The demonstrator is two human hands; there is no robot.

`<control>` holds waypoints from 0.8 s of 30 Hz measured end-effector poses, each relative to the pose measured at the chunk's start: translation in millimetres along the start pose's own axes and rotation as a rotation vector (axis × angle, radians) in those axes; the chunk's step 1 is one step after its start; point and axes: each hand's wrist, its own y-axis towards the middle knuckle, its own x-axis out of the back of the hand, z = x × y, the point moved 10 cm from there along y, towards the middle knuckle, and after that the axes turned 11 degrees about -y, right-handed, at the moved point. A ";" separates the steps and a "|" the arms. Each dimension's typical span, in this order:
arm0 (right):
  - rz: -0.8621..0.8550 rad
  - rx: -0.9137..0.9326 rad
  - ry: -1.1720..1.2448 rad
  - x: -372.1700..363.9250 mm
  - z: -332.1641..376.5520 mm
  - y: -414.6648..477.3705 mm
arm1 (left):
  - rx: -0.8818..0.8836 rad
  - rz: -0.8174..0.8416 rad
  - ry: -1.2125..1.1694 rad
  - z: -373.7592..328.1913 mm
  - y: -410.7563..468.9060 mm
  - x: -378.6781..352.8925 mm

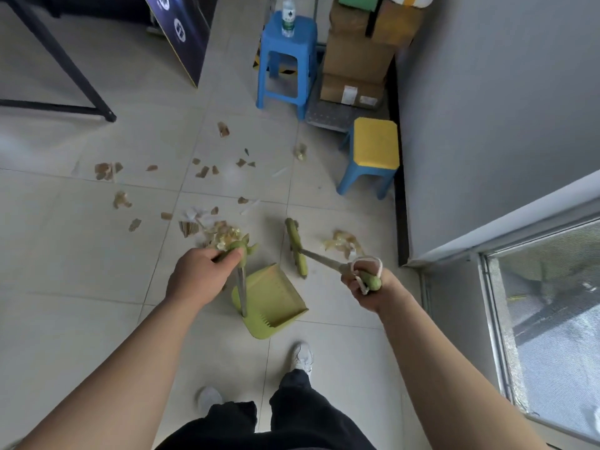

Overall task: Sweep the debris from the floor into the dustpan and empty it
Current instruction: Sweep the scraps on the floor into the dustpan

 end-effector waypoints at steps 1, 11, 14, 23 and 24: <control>0.011 0.006 0.008 8.2 10.1 -1.5 | -0.004 0.004 0.005 -5.6 1.5 -7.1; -0.243 0.135 -0.106 124.3 101.6 9.3 | 0.023 0.020 -0.008 -43.1 16.0 -63.9; -0.318 0.113 -0.112 141.8 115.0 23.9 | 0.037 0.005 -0.022 -47.1 18.8 -68.7; -0.239 0.008 0.012 65.0 86.7 71.0 | 0.056 -0.045 -0.044 -44.2 33.5 -58.9; -0.225 0.007 0.009 51.1 83.0 74.3 | 0.061 -0.051 -0.047 -43.1 33.8 -55.8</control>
